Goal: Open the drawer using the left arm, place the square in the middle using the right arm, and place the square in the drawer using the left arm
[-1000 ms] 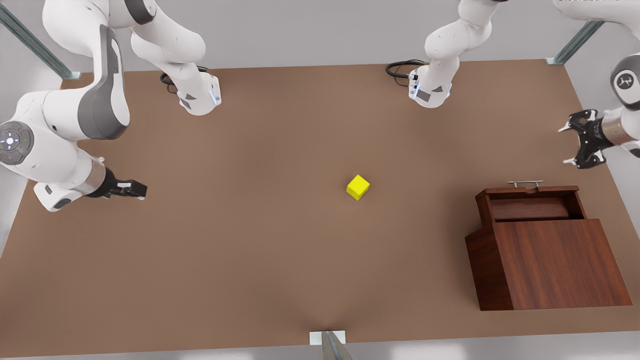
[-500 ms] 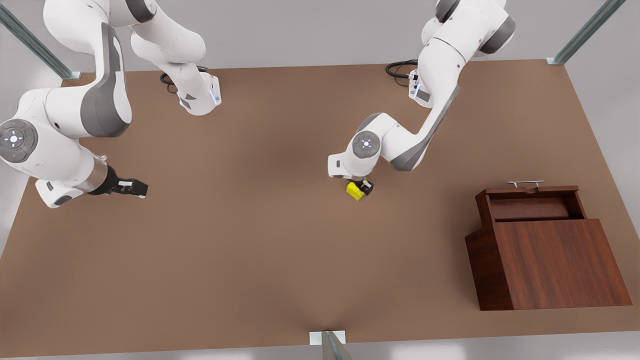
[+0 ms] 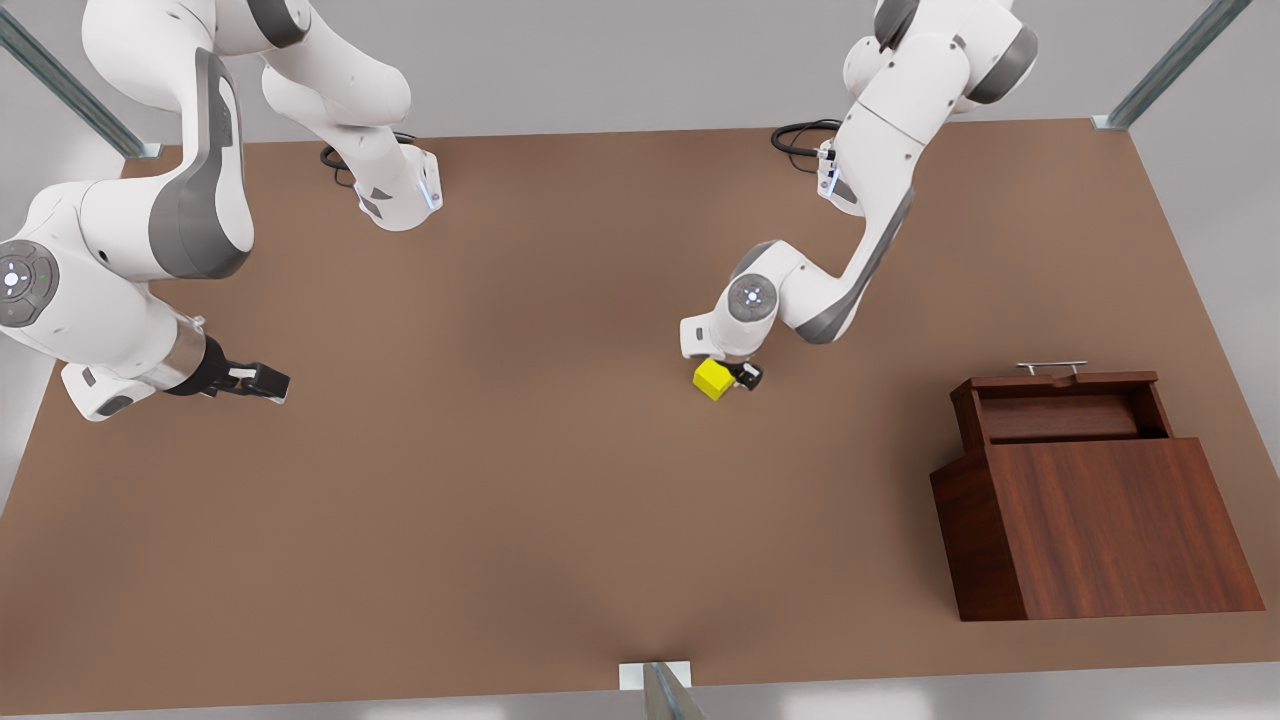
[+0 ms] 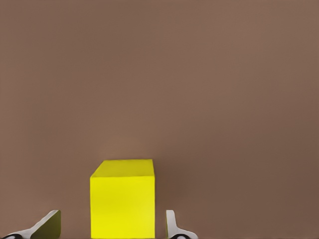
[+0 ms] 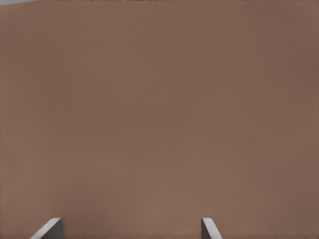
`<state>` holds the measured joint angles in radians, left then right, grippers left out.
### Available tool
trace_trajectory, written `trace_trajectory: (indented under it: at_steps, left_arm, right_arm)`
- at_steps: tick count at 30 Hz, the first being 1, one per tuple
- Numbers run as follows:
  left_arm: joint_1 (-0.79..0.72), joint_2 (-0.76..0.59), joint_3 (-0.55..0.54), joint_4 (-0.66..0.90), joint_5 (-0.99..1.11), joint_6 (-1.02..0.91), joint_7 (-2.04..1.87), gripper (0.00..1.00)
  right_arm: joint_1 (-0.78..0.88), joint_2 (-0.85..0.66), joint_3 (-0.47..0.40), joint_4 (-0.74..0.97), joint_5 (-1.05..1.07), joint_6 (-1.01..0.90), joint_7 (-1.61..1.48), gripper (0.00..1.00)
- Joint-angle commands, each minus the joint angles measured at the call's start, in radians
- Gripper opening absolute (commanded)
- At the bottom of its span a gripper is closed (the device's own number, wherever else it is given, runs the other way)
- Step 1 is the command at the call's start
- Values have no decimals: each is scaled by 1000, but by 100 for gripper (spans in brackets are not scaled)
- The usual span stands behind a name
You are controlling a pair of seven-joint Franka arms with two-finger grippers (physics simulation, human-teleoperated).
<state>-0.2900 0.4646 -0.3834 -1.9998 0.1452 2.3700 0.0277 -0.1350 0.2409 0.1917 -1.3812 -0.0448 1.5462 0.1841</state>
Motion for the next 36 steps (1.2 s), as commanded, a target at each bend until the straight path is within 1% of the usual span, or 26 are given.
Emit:
trace_trajectory:
  at_steps: [1,6,24,26,28,30,34,36]
  left_arm:
    - [0,0,0,-1,1,1,-2,100]
    - [-1,28,0,-1,8,58,-3,100]
    - [-12,114,12,-2,17,98,-6,100]
    - [-14,121,12,-2,17,100,-6,97]
    - [-14,121,14,-2,16,124,-8,76]
    - [-14,121,14,-2,16,124,-8,70]
    - [-20,123,28,-2,16,124,-8,70]
    - [-20,128,28,-1,16,124,-6,72]
  right_arm:
    - [-1,0,0,-1,-1,0,0,100]
    - [-2,0,-3,1,14,2,-2,100]
    - [2,3,-3,-6,14,26,-2,100]
    - [2,3,-3,-4,14,28,-2,100]
    - [2,3,-3,-6,14,28,0,100]
    - [3,5,-3,-6,14,29,0,100]
    - [5,8,-3,-6,14,37,0,100]
    - [9,6,-1,-7,14,37,2,100]
